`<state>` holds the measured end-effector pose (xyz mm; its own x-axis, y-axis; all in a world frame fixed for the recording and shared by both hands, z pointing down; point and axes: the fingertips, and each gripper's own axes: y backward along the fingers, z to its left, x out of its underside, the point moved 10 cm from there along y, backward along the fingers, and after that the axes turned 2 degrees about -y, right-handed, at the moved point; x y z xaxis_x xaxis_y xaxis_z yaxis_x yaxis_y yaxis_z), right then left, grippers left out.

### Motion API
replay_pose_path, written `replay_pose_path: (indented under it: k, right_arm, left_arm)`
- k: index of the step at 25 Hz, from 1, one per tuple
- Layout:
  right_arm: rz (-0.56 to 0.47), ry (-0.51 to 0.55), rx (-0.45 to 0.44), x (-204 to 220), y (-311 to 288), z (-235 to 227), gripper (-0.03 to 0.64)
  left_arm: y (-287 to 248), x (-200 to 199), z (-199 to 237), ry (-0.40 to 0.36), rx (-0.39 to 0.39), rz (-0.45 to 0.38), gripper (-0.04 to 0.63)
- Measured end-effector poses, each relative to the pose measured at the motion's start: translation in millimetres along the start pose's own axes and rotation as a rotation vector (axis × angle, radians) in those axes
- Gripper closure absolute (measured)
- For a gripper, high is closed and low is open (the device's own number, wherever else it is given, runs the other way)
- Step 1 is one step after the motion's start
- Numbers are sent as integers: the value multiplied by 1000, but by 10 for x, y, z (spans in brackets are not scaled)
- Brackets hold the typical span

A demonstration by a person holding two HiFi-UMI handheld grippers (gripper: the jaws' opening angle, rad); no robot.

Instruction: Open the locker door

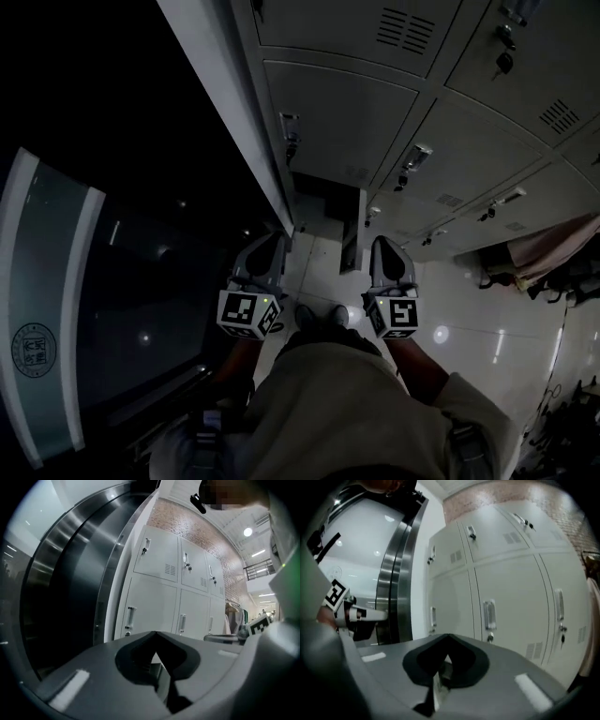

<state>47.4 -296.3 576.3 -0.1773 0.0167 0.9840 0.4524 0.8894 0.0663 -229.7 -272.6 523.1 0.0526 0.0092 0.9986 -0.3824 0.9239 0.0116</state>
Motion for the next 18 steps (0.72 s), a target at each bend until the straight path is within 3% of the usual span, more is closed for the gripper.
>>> replay_pose_path:
  k: [4, 5, 8, 11, 15, 18]
  right_arm:
    - [-82, 2, -14, -837, 49, 165, 615]
    - [-94, -1, -18, -968, 78, 206, 615]
    - [-88, 18, -32, -1211, 212, 299, 616]
    - [-111, 13, -35, -1280, 216, 307, 616]
    - [17, 30, -16, -1103, 242, 309, 616]
    - [28, 38, -19, -1012, 243, 356, 615]
  left_arm:
    - [71, -562, -83, -39, -4, -57, 545]
    - [95, -662, -100, -48, 9, -68, 595]
    - [187, -837, -140, -67, 46, -84, 592]
    - [215, -826, -139, -64, 63, -88, 590]
    - [226, -680, -89, -70, 95, -108, 586]
    - [211, -545, -31, -69, 117, -122, 558]
